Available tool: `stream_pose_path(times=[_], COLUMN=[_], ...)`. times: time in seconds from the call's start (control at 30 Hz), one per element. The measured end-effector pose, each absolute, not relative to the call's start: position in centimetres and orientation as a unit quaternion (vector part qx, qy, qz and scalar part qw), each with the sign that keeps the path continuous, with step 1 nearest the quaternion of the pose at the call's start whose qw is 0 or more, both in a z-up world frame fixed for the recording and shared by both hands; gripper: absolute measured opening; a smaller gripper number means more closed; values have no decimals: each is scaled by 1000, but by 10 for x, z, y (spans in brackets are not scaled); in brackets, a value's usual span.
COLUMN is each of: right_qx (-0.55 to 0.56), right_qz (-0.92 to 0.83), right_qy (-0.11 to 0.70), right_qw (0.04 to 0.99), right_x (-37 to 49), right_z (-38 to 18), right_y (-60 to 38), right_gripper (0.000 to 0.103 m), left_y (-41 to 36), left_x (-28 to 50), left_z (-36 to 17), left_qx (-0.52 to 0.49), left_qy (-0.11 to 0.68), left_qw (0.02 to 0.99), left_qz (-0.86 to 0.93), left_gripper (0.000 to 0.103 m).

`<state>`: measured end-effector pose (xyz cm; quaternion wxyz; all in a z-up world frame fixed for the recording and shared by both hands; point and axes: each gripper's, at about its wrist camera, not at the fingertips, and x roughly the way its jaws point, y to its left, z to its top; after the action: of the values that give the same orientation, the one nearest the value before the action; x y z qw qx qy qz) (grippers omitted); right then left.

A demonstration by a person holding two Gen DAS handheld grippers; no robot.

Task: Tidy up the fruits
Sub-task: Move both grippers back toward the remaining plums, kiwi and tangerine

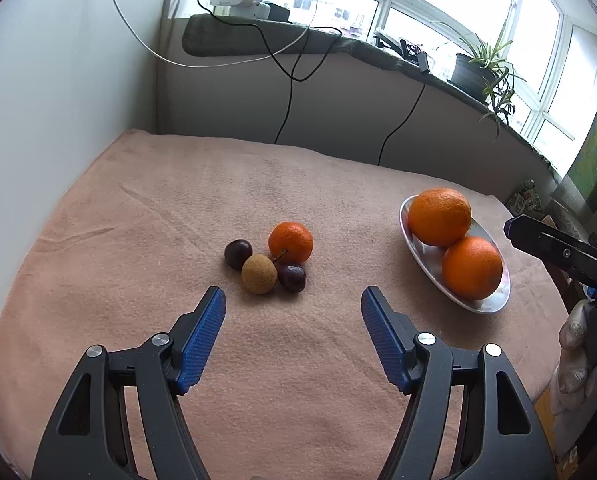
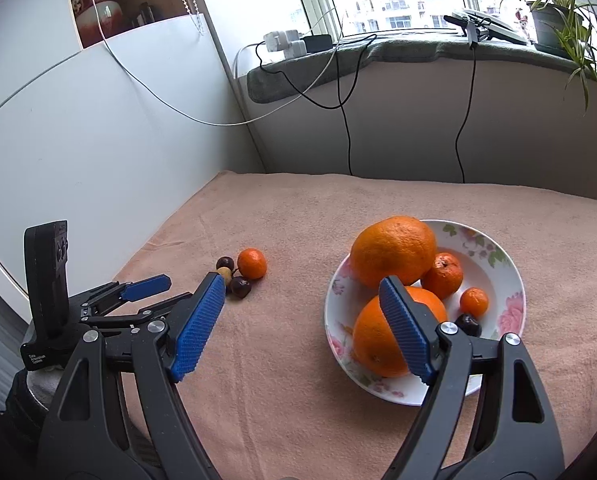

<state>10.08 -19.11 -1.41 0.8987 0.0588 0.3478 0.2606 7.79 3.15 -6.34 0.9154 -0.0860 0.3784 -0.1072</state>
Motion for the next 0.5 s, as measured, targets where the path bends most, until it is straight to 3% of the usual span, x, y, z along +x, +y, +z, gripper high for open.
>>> stream_pose_path(times=[0.3,0.5], right_qx=[81,77], right_qz=[293,313], right_qy=[381,409], right_qw=[873,854], right_x=[126,144], right_z=[-23,-33], right_y=[-156,-124], right_gripper=[82,66], left_y=[47,52], left_x=[83,91], left_z=[-75,-84], left_qx=[-114,-127], left_qy=[385,396], left_qw=[908,901], left_qz=[-116,-124], left_gripper=[59,52])
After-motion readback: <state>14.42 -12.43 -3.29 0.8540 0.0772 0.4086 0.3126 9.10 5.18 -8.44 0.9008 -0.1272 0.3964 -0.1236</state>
